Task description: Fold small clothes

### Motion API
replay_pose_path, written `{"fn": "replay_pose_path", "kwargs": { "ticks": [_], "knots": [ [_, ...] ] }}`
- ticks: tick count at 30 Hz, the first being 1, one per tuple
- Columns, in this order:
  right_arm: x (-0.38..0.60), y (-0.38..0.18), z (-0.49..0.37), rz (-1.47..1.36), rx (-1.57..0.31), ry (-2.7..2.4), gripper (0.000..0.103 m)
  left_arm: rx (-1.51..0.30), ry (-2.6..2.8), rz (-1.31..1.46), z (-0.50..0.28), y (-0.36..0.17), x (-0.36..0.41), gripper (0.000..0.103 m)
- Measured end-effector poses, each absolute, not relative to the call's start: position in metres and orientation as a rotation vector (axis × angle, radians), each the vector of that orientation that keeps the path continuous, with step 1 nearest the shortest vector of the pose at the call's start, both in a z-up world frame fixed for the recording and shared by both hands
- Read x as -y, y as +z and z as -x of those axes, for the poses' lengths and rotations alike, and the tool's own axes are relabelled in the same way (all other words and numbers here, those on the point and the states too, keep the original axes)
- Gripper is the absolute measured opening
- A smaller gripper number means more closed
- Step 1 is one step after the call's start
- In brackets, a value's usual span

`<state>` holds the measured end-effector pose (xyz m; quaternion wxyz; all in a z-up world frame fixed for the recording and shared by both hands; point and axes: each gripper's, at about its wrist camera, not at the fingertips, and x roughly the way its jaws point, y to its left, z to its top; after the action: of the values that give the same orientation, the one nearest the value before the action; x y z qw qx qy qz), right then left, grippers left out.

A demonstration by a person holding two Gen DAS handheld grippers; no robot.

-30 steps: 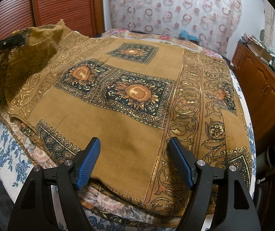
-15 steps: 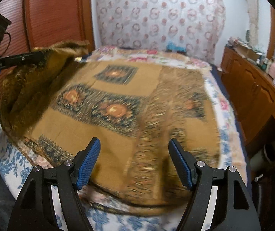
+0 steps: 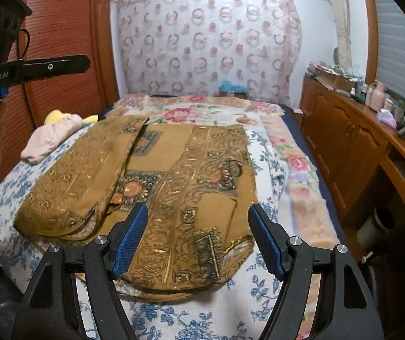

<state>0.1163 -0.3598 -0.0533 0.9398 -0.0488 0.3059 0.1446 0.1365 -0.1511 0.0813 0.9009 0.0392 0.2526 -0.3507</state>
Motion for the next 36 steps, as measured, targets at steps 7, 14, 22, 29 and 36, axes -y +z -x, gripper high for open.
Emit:
{"fn": "replay_pose_path", "kwargs": {
  "ticks": [7,14,22,29,36],
  "knots": [
    [0.357,-0.057,-0.117,0.107,-0.632,0.315,0.075,-0.579,-0.651,-0.089,-0.148,0.063,0.137,0.004],
    [0.331,-0.068,-0.130,0.121,-0.656,0.368,0.075,-0.618,-0.566,-0.098,-0.161,0.039,0.111,0.011],
    [0.277,-0.081,-0.152,0.152,-0.696,0.491,0.061,-0.670,-0.506,-0.082,-0.165,0.009,0.069,0.056],
    [0.236,-0.094,-0.186,0.187,-0.765,0.571,0.051,-0.740,-0.433,-0.047,-0.161,-0.024,0.026,0.057],
    [0.216,-0.109,-0.218,0.202,-0.843,0.582,0.051,-0.782,-0.386,-0.026,-0.157,-0.046,0.003,0.057]
  ]
}}
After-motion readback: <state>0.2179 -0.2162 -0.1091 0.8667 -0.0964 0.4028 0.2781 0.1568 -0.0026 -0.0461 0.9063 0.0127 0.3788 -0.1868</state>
